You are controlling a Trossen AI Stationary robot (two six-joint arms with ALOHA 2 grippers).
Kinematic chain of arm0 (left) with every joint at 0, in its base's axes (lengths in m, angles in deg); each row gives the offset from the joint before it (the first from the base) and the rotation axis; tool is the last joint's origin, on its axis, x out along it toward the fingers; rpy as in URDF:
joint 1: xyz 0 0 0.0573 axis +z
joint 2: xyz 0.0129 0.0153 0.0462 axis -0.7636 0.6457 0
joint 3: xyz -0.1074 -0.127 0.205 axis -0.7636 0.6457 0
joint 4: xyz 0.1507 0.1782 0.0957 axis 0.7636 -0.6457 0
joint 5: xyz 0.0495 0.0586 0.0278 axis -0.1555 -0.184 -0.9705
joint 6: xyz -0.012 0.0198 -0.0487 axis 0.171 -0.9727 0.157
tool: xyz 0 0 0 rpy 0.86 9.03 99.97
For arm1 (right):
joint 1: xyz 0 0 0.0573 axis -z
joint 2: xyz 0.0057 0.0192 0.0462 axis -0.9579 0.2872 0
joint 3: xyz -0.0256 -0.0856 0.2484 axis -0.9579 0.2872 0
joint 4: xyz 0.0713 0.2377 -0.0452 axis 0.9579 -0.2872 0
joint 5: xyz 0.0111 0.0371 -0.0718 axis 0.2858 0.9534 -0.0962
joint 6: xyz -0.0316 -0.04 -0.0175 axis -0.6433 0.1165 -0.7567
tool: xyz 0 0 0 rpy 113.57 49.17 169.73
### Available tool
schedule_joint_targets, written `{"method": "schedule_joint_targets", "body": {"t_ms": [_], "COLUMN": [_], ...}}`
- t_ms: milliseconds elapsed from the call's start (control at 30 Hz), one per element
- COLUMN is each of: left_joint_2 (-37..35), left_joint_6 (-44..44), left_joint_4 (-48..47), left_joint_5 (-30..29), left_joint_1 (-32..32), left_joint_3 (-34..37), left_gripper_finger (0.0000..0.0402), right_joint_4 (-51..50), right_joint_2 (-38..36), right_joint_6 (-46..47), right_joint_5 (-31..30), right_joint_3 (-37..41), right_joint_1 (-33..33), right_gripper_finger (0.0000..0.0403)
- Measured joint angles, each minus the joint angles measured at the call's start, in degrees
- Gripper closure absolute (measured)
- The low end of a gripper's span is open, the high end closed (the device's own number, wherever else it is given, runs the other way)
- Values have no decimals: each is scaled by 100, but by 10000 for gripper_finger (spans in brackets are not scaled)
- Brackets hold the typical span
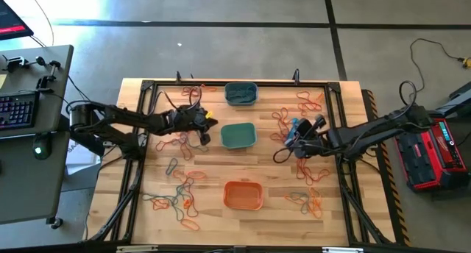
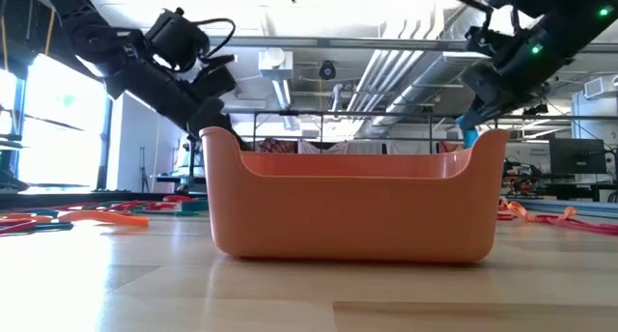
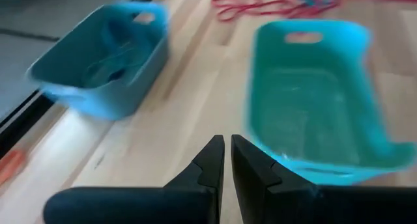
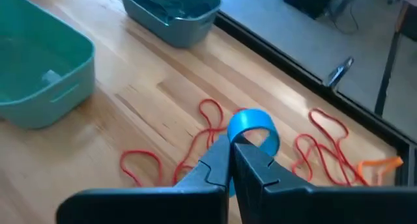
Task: Sort rubber bands into baskets
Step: Put the blue rubber band into the blue bin
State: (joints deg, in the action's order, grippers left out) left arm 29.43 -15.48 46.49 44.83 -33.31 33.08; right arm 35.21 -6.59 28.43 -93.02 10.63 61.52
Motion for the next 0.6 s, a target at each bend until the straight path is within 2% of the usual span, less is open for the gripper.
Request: {"method": "schedule_joint_targets", "body": {"t_ms": [300, 600], "left_joint_2": [87, 979], "left_joint_6": [-225, -559], "left_joint_4": [-5, -21], "left_joint_5": [6, 5], "left_joint_1": [-660, -981], "left_joint_3": [-735, -1601], "left_gripper_finger": [383, 382], "right_joint_4": [531, 1492], "right_joint_2": [0, 2], "right_joint_6": [-533, -1321], "right_joint_5": [47, 306], "right_joint_3": [-2, -4], "right_joint_1": [-2, -2], "right_gripper_finger": [403, 403]}}
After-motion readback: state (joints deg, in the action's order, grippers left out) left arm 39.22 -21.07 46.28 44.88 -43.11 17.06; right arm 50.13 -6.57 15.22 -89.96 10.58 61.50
